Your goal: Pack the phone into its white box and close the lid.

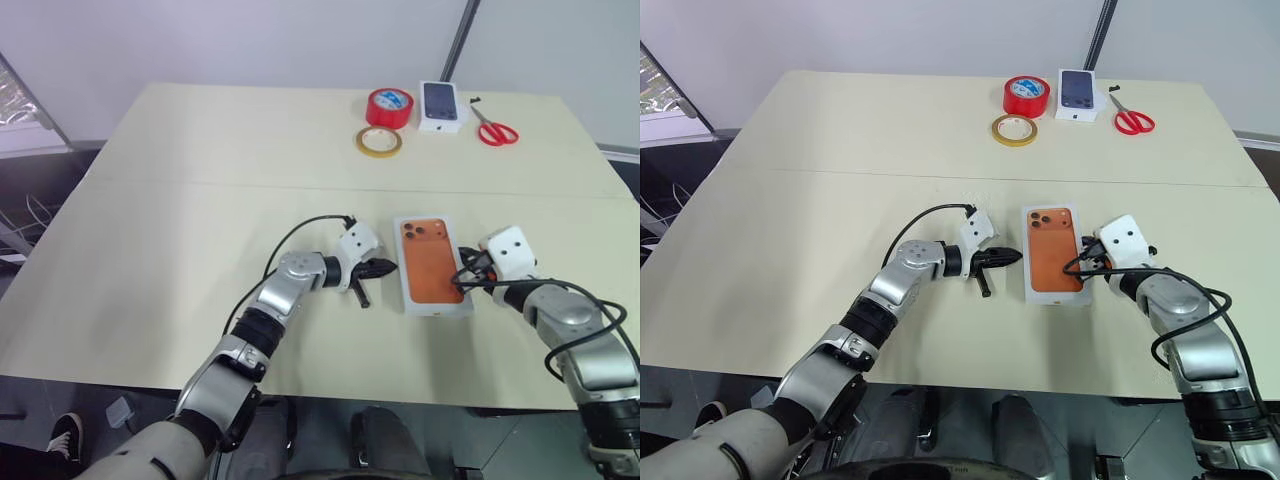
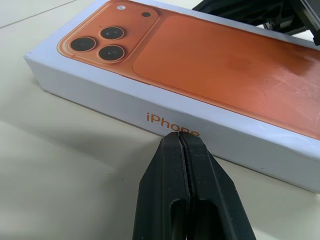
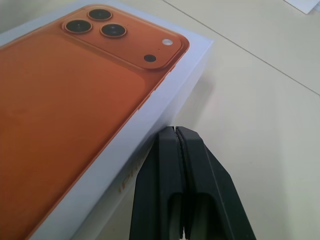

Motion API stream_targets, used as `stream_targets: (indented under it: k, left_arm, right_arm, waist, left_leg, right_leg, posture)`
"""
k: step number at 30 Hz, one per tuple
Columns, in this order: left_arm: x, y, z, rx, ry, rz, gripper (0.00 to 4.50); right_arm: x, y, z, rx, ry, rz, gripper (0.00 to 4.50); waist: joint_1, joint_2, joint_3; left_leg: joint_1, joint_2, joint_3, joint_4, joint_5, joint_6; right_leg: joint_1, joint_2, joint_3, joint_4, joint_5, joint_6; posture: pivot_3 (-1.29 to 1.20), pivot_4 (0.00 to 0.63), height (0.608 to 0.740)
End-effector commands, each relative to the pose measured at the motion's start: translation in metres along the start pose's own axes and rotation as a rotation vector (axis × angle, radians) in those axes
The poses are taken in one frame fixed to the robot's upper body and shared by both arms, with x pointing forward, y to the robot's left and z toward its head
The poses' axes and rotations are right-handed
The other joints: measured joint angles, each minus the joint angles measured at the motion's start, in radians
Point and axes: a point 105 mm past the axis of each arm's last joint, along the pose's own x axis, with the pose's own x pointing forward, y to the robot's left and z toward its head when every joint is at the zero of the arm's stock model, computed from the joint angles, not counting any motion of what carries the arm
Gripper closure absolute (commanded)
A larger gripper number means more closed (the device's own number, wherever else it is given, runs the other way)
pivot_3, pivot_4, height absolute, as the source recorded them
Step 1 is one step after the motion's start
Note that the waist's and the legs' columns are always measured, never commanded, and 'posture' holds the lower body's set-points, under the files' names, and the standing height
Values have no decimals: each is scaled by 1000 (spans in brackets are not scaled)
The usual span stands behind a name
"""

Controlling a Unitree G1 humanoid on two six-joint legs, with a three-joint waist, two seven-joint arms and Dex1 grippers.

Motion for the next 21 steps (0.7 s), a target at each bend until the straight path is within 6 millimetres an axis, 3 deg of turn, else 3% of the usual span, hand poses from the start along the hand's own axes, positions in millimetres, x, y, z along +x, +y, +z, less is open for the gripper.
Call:
stream_targets:
  k: [1, 5, 14, 21]
  left_arm:
    - [4, -3, 19, 56, -66, -2, 4500]
    - [5, -3, 28, 30, -104, -6, 4500]
    - [8, -6, 9, 67, -27, 6, 4500]
    - [6, 0, 5, 67, -14, 31, 4500]
  right_arm:
    - [0, 2, 8, -46, -32, 2, 4461]
    - [1, 0, 17, -11, -71, -7, 4461]
    - [2, 1, 10, -75, -30, -4, 4461]
    - [1, 6, -8, -113, 49, 27, 4461]
  waist:
    - [0, 0, 0]
    - [0, 0, 0]
    - [0, 0, 0]
    - [-1, 0, 0]
  left_leg:
    - [0, 0, 0, 0, 0, 0]
    - [0, 0, 0, 0, 0, 0]
    - [0, 0, 0, 0, 0, 0]
    - [0, 0, 0, 0, 0, 0]
  right_leg:
    - [0, 0, 0, 0, 0, 0]
    - [0, 0, 0, 0, 0, 0]
    - [0, 0, 0, 0, 0, 0]
    - [0, 0, 0, 0, 0, 0]
  posture:
    - [0, 150, 740]
    - [0, 150, 740]
    - [0, 150, 740]
    - [0, 150, 740]
